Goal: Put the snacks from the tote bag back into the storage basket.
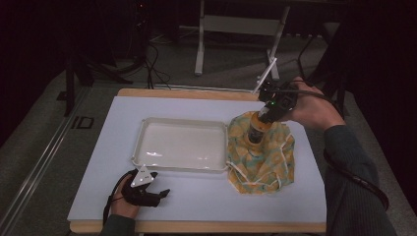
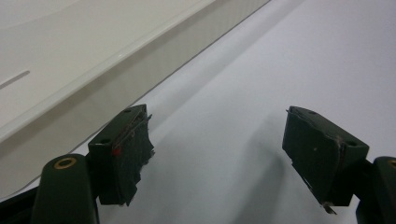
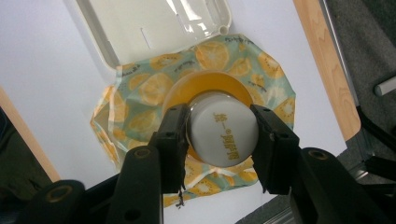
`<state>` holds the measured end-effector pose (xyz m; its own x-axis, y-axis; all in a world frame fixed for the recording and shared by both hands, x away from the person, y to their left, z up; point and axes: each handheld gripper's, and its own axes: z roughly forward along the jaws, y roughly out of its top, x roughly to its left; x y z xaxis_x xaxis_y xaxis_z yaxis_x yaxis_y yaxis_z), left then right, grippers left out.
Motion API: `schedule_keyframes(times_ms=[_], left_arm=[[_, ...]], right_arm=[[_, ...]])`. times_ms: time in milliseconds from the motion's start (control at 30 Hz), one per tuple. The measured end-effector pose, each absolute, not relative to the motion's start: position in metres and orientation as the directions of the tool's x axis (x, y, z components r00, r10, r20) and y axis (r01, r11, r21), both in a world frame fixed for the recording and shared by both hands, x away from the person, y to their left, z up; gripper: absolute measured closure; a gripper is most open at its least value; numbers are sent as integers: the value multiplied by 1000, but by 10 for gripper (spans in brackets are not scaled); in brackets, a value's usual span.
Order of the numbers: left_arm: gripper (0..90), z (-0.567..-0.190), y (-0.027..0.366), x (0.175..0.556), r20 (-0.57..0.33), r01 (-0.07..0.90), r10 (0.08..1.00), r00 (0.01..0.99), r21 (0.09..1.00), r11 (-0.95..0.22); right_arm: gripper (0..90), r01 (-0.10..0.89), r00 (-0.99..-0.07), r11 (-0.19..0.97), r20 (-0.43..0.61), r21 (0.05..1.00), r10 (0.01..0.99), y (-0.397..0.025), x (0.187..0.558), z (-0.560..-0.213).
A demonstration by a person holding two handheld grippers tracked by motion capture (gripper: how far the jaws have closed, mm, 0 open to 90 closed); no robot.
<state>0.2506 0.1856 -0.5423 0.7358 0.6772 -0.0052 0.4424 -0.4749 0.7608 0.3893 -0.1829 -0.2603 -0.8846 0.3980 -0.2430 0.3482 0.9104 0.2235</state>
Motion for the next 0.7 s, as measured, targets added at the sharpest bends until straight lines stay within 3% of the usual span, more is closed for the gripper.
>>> schedule_keyframes(times_ms=[700], left_arm=[[234, -542, 186, 251, -15, 447, 678, 735, 763, -468]], right_arm=[[589, 265, -913, 934, -248, 239, 322, -156, 380, -252]])
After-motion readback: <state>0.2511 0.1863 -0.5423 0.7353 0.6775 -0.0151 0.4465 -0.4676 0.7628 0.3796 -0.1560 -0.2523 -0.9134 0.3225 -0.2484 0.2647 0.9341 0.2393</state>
